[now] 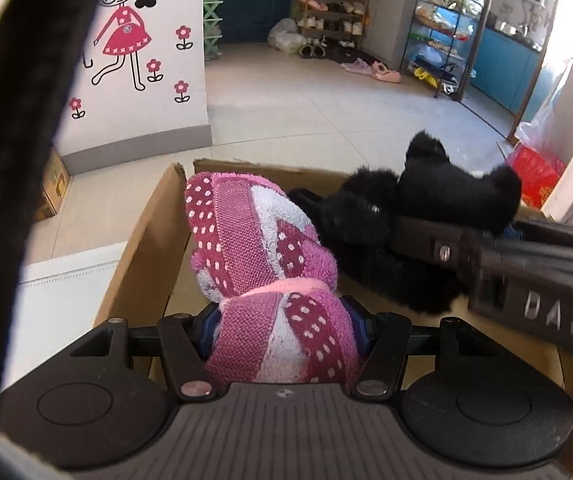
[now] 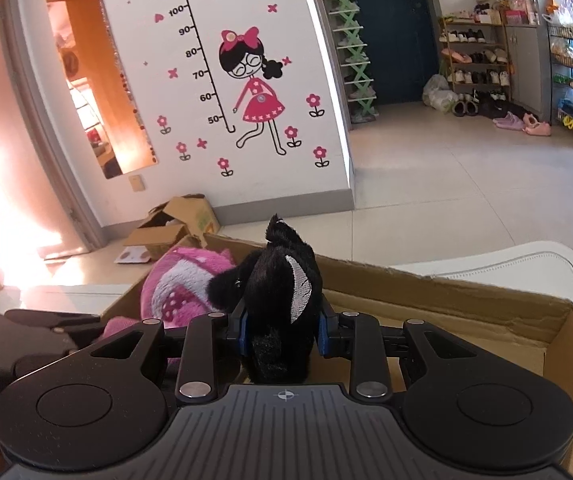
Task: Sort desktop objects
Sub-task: 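Open both tools to release the plushes into the box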
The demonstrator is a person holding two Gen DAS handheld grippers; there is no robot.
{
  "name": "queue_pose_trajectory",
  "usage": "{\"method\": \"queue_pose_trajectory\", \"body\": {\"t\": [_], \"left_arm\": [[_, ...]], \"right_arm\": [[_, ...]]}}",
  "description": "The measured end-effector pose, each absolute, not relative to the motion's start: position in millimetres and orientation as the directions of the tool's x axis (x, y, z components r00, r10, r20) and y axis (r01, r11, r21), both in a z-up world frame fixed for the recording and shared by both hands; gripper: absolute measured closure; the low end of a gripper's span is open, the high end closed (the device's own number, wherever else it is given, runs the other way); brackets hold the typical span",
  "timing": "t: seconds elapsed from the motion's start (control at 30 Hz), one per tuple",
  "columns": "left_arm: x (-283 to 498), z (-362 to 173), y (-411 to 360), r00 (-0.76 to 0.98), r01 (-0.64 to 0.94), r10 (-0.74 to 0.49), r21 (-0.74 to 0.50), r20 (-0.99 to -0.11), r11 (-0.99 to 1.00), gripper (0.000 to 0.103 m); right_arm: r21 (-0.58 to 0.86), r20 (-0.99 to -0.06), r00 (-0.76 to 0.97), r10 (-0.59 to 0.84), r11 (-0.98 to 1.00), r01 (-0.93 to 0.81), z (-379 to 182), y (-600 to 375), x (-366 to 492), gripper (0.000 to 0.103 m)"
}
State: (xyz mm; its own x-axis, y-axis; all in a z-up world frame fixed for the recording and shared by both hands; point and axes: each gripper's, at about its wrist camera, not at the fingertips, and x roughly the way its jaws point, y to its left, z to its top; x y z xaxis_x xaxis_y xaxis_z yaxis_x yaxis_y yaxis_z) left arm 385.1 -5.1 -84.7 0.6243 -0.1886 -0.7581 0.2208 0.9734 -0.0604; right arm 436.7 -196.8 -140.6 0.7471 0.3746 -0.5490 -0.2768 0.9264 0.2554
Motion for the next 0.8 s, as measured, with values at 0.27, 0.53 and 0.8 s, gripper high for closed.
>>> {"method": "queue_pose_trajectory", "body": {"t": [0.27,0.53,0.8], "left_arm": [[389,-92,-9,0.609,0.249,-0.180,-0.029,-0.773,0.968,0.015],[375,-66,-4,0.642,0.236,-0.209,-0.068,-0.737,0.969,0.001],[326,-24,18,0.685,0.243,-0.276,-0.146,-0.675,0.959,0.001]], "right_arm": [[0.210,-0.548,0.764,0.340,0.940,-0.267,-133,-197,440,0.021],[0.252,-0.496,0.798,0.342,0.936,-0.245,-100,-222,419,0.021],[0.292,-0.408,0.830,0.380,0.916,-0.276,-48,-257,339,0.015]]}}
